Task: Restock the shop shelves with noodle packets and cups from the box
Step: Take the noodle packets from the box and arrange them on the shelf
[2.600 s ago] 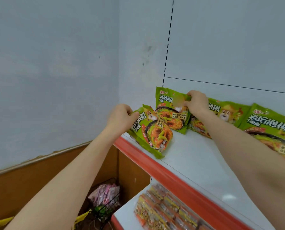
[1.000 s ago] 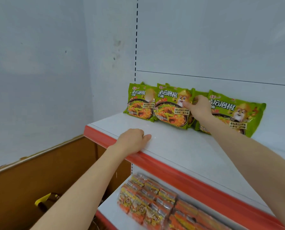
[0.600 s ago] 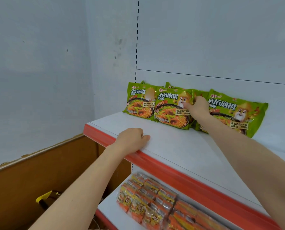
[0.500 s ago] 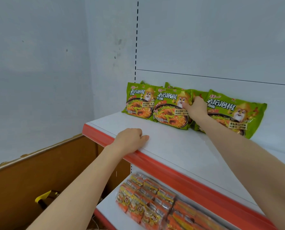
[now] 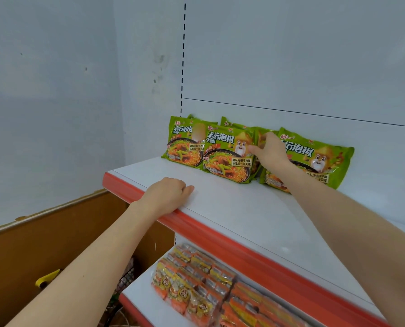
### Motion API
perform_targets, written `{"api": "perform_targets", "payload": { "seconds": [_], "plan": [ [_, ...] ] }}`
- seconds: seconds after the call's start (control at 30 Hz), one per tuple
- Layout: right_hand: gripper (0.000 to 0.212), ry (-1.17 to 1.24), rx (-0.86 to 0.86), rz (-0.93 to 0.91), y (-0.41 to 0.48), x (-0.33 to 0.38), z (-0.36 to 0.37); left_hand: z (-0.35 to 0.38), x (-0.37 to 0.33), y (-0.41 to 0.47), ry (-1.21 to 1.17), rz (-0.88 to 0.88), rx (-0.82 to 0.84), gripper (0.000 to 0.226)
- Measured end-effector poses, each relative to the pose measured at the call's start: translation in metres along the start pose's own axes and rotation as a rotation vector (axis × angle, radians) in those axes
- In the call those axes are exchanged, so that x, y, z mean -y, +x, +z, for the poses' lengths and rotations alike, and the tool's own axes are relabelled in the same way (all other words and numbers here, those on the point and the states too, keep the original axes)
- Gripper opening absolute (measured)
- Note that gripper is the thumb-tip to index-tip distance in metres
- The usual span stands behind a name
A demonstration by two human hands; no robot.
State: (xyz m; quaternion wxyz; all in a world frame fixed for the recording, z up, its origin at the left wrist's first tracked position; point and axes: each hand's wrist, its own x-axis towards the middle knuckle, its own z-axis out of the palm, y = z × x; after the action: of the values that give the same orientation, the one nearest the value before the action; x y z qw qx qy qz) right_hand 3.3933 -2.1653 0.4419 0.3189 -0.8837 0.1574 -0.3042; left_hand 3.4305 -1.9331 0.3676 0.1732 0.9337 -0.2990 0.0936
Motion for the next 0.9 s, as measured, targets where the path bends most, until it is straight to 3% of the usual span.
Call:
{"api": "perform_targets", "payload": {
  "seconds": [0.13,0.23,0.3,0.63,0.8,0.9],
  "plan": [
    [0.014,-0.060,-0.013,0.013,0.006,0.000,0.003,-0.002,-0.002,-0.001,0.000,-0.016,0.020,0.046],
    [0.039,-0.127,-0.070,0.062,0.016,0.000,0.006,-0.003,-0.001,0.000,0.005,-0.022,0.037,0.045],
    [0.042,-0.160,-0.093,0.087,0.021,0.000,0.008,-0.002,0.000,0.002,0.011,-0.028,0.048,0.046],
    [0.044,-0.259,-0.072,-0.004,0.029,-0.005,0.008,0.001,0.002,0.005,0.047,-0.006,0.021,0.047],
    [0.008,-0.346,-0.128,-0.102,0.021,-0.001,0.003,0.000,0.000,0.001,0.051,-0.003,-0.005,0.048],
    [0.028,-0.354,-0.078,-0.204,0.009,0.016,0.002,-0.004,-0.005,-0.002,0.179,0.010,-0.117,0.048]
  ]
}}
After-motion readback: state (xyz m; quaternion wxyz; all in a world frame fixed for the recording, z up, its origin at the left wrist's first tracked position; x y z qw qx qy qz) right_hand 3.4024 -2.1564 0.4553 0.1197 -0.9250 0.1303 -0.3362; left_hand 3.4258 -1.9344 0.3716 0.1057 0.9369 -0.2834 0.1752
